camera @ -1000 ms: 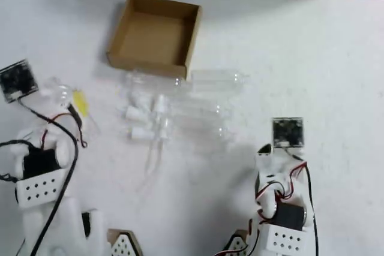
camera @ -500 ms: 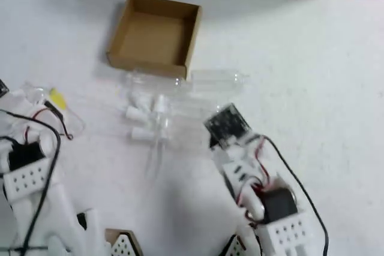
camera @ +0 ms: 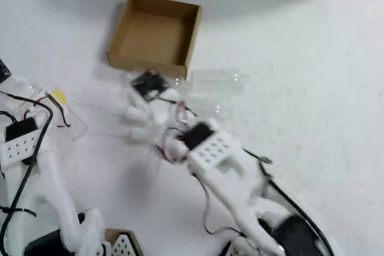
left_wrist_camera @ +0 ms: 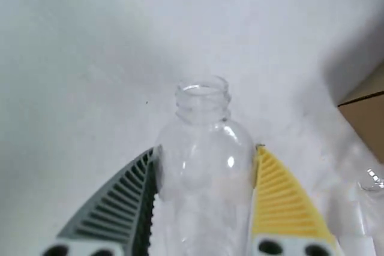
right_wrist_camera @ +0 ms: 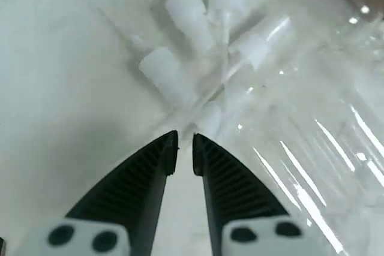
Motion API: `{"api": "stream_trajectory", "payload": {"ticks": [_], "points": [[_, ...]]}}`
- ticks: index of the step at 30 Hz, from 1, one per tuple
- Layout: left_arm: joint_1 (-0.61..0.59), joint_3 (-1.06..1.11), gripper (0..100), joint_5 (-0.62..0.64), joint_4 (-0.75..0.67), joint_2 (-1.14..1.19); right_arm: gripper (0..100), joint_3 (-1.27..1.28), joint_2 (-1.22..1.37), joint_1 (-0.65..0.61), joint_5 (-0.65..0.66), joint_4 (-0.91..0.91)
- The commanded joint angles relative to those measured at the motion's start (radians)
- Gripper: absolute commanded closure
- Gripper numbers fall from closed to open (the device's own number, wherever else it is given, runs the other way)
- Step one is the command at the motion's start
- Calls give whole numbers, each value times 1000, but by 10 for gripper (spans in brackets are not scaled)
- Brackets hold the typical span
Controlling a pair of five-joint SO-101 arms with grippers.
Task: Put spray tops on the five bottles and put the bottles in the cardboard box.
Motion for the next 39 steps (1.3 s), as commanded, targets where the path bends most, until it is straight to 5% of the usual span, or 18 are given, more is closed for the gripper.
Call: {"api": "stream_trajectory", "payload": {"ticks": [1,15,26,35,39], "points": [[-8,-68,890,6,5,-2,899,-133,159,-54,150,-31],[-4,-66,888,5,5,-2,875,-140,397,-51,397,-325],[-2,-64,888,5,5,-1,938,-143,460,-67,531,-323],[2,-61,888,5,5,2,981,-256,443,-67,540,-85],[2,-60,888,5,5,4,981,-308,337,-48,540,170]]}}
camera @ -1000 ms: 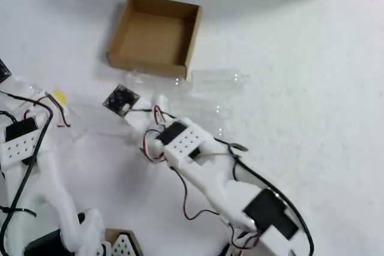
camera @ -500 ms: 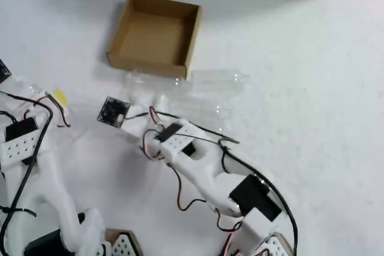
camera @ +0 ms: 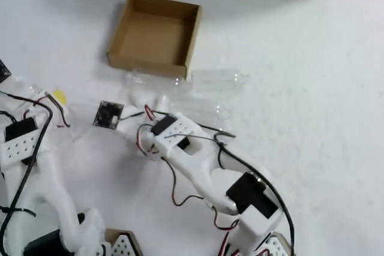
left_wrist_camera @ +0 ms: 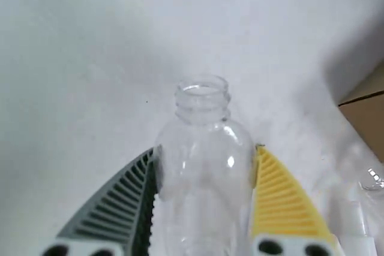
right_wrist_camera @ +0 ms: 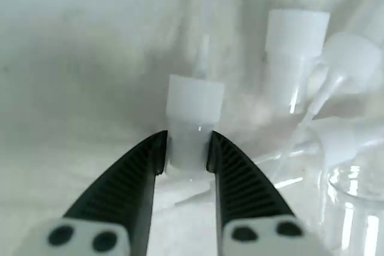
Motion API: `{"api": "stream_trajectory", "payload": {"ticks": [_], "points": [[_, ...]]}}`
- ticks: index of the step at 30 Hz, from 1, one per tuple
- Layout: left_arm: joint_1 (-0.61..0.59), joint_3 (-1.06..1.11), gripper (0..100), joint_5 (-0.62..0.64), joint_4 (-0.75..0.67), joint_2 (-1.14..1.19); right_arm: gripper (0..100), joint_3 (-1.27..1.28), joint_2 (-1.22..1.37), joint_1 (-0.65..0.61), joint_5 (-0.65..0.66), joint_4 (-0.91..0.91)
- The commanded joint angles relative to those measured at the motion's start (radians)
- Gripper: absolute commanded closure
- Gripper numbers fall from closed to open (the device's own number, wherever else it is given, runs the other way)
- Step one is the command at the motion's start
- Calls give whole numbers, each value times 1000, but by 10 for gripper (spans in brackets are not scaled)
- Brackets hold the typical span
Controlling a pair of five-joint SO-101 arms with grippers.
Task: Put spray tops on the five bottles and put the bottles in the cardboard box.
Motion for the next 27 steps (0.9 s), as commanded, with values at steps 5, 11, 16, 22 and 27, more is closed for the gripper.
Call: {"api": "stream_trajectory", "payload": {"ticks": [5,11,16,22,27], "points": [[2,-60,888,5,5,1,981,-98,-358,170,17,561],[2,-58,888,5,12,1,982,29,-645,538,101,722],[2,-29,888,-3,5,-5,982,198,-779,977,331,730],[18,-26,888,-72,5,-5,982,279,-779,1417,769,704],[24,-23,888,-74,5,-5,981,361,-779,1621,1057,521]]}}
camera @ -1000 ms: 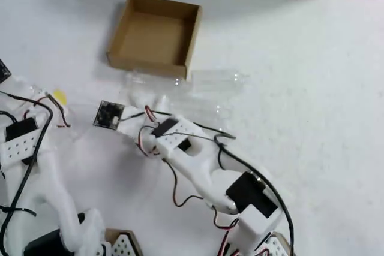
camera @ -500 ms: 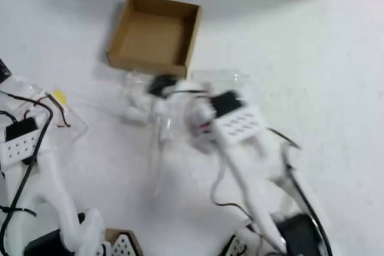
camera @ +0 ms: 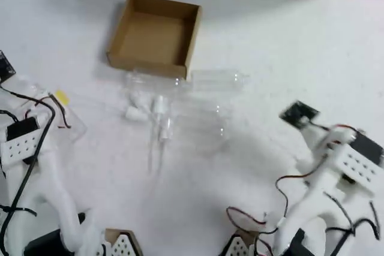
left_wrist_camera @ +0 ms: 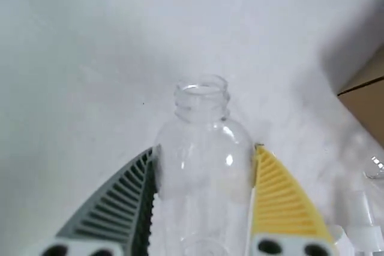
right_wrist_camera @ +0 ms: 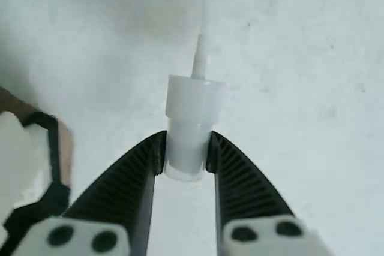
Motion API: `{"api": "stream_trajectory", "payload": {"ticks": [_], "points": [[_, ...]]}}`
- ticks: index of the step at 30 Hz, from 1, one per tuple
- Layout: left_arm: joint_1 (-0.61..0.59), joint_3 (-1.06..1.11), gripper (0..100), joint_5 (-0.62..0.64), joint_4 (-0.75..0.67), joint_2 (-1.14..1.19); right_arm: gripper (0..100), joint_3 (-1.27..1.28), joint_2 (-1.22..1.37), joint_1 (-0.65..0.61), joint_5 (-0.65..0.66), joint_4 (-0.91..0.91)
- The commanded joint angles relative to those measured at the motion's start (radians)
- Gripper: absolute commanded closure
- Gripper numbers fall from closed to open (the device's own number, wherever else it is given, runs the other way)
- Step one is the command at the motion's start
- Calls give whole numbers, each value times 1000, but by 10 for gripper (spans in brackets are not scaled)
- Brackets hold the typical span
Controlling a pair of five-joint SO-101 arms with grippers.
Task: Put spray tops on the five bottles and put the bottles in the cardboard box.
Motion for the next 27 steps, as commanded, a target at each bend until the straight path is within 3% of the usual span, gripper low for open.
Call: {"api": "stream_trajectory", "payload": {"ticks": [1,4,9,11,15,21,27], "points": [[15,-23,888,-14,5,-5,980,58,-25,182,252,-162],[15,-21,888,-14,5,-5,956,121,-25,220,278,-232],[15,-21,888,-14,5,-5,774,158,-27,239,273,-262],[15,-21,888,-14,5,-5,747,157,-35,249,273,-262],[15,-21,888,-14,5,-5,798,107,-35,292,273,-257],[15,-21,888,-14,5,-5,991,89,-33,407,204,-217],[15,-21,888,-14,5,-5,981,130,-27,522,23,-220]]}}
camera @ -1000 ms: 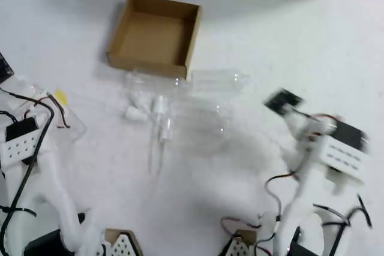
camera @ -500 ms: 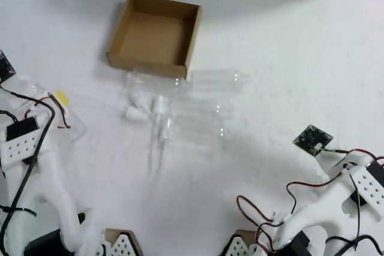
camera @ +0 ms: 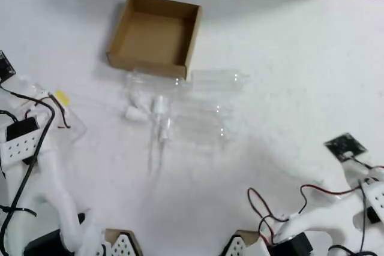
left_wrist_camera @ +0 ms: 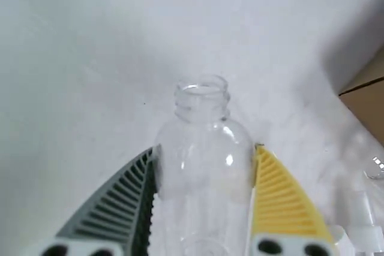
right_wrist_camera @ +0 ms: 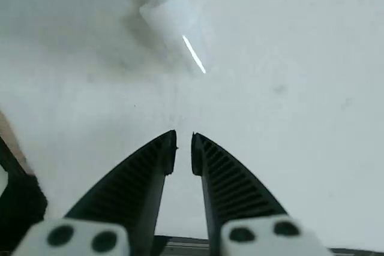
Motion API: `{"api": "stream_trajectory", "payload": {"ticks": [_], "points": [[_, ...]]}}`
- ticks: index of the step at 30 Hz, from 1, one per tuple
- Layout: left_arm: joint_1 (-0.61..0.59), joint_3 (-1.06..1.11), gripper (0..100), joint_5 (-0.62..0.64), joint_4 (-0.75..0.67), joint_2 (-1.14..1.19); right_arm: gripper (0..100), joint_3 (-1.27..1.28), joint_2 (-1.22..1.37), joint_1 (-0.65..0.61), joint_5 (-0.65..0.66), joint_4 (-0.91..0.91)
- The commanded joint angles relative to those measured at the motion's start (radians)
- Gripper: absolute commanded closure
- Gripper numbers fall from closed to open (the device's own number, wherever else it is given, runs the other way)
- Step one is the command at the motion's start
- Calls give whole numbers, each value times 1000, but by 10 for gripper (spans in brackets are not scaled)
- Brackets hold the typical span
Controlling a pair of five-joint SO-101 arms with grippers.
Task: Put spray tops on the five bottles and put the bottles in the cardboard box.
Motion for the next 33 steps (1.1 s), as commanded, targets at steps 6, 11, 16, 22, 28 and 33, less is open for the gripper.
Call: {"api": "stream_trajectory", "payload": {"ticks": [6,11,16,22,28,33], "points": [[18,-21,888,-12,5,-5,982,147,-13,22,-229,-124],[18,-20,888,-14,5,-1,982,219,-13,-5,-364,-282],[18,-20,888,-14,6,-1,982,222,-12,-56,-427,-323],[18,-20,888,-14,6,1,982,175,116,-96,-525,-404],[18,-20,888,-14,6,1,982,0,344,-90,-552,-348],[18,-20,888,-14,6,1,982,-146,438,-97,-641,-343]]}}
